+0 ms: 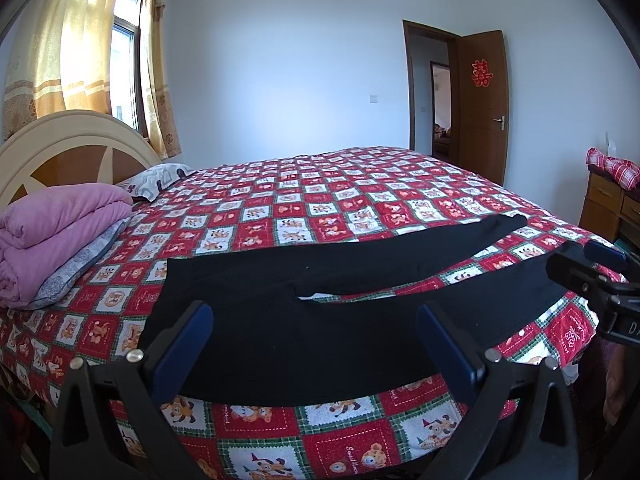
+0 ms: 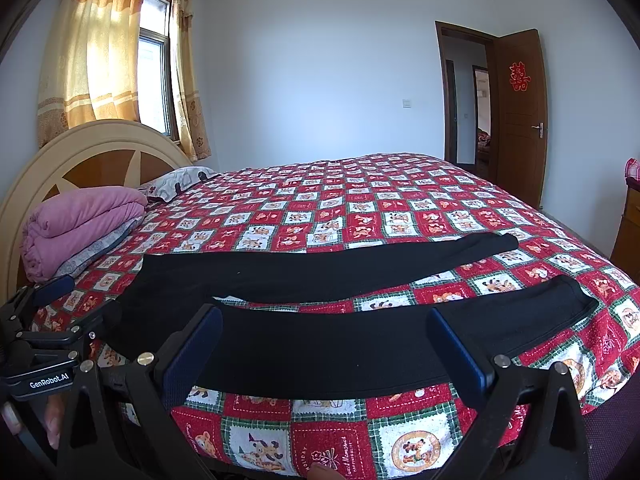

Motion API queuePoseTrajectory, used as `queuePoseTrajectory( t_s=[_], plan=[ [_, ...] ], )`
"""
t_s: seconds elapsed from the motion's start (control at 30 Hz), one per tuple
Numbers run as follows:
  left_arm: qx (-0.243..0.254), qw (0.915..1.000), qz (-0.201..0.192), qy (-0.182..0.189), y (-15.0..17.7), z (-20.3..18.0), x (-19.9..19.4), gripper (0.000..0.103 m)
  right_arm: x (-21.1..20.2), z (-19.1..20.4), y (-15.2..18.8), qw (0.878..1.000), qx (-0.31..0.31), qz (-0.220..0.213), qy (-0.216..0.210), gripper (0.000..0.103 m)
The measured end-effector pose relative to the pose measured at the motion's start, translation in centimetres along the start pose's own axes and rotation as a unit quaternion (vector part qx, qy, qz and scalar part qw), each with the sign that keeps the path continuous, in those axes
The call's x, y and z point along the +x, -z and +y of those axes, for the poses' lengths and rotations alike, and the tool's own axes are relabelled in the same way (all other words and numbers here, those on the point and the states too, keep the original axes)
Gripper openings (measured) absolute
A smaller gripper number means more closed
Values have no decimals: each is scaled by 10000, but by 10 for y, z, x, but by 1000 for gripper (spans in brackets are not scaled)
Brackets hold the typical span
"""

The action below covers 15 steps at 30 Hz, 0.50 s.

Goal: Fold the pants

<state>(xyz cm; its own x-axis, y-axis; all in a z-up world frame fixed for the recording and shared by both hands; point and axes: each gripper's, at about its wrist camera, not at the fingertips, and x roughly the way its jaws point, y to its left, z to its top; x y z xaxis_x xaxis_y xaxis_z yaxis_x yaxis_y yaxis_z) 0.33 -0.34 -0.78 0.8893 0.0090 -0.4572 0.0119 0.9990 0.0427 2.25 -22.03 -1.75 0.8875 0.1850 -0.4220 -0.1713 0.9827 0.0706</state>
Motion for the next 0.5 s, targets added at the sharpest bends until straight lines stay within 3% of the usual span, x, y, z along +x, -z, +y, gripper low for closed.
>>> queuePoseTrajectory(
  t_s=[0.5],
  plan=[
    [0,10000,-3,17,0,0,0,103,0,0,0,10000,16,-20,9,102]
  ],
)
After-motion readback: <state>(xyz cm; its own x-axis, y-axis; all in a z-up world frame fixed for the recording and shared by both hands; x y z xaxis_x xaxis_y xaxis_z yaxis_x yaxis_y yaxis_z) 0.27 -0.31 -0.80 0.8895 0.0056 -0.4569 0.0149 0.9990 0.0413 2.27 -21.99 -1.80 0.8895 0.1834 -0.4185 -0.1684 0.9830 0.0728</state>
